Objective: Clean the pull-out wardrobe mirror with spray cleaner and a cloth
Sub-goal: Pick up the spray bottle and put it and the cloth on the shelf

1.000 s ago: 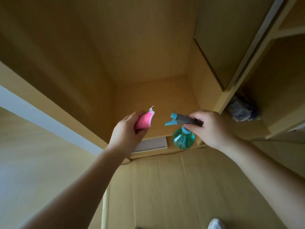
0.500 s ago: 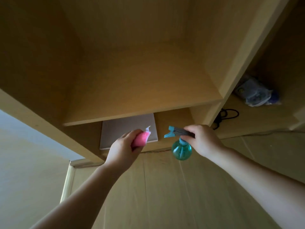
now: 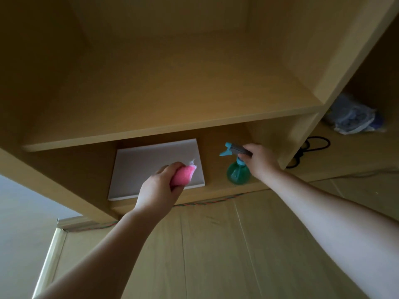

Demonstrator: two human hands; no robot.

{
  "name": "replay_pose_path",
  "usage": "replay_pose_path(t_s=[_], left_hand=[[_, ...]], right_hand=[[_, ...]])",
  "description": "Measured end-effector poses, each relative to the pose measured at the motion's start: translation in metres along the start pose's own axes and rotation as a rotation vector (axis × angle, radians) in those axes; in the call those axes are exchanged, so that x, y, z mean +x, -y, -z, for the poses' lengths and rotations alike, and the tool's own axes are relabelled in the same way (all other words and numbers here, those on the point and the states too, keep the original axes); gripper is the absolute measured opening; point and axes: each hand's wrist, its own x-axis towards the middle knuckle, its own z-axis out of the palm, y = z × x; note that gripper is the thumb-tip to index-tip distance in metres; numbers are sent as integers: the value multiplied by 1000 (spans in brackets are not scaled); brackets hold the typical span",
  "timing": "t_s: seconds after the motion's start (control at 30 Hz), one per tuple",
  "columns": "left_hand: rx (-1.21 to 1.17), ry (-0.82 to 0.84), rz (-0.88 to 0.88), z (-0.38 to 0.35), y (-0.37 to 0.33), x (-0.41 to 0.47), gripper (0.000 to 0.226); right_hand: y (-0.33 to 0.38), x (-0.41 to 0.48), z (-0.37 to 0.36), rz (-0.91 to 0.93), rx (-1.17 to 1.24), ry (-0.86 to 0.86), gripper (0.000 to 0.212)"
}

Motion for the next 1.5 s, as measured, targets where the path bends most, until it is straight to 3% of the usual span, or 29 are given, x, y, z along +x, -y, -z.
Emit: replay_pose_path(t_s=[0.27,0.4,0.5,0.57,0.63,0.7,1.0,1.1,1.2,1.33,1.5], left_hand=[[6,-26,9,-6,13,3,38],[-10,-21,-3,-10,11,3,38],[-27,-4,-10,-14,7,5,38],[-42,-8,-21,-16,6,7,37],[-49,-10,-22,-17,6,9,36],[-56,-13,-21,-17,6,11,36],[-116,-39,0,-11,10,10,37],[-254,24,67,-5,10,9,38],[-420,73,166,1,11,6,37],[-489,65,217,6,10,4,34],[-529,173,227,11,5,-4,33]], right_hand=[[-7,16,-8,45,-29,-54,35],[-20,4,-11,28,-2,-116,59],[-41,-21,-20,94,-49,-255,47],[-55,-36,-30,148,-203,-137,41],[-65,-41,-43,129,-414,121,52],[-67,-41,-53,72,-525,261,61],[-58,4,-70,-41,-544,356,76],[-38,5,-68,-34,-515,294,73],[-8,-15,-72,142,-221,202,50],[45,-48,-78,291,433,333,27],[77,-67,-83,304,733,445,22]])
